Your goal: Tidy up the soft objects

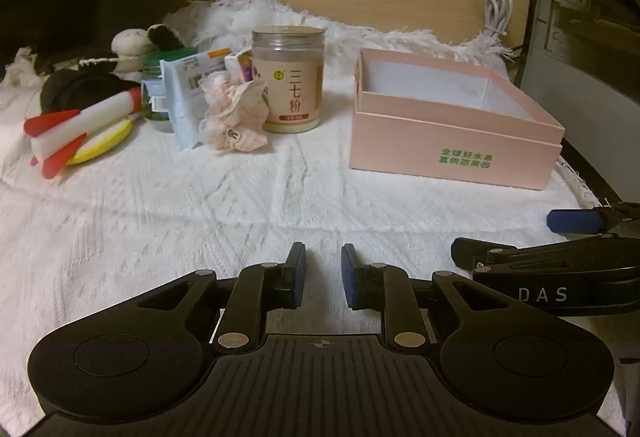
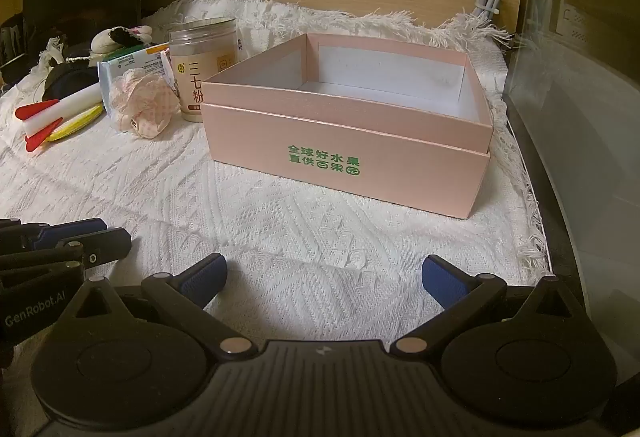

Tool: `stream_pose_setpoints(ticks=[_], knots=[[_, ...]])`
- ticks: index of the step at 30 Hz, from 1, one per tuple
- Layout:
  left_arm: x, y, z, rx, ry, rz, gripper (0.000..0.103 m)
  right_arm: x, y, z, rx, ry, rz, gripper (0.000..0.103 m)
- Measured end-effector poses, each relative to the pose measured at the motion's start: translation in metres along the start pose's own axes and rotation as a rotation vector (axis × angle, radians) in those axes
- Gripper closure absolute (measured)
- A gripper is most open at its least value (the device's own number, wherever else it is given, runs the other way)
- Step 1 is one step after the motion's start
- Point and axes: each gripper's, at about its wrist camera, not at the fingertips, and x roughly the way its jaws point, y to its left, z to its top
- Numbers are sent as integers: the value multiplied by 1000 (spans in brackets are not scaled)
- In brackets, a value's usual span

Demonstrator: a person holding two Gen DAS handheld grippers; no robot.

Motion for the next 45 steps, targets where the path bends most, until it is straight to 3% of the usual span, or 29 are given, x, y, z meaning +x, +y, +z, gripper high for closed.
stream_pose_setpoints(ticks=[45], knots=[[-4, -6, -1, 7, -3, 9, 80, 0, 0, 0, 0, 1, 0, 0]])
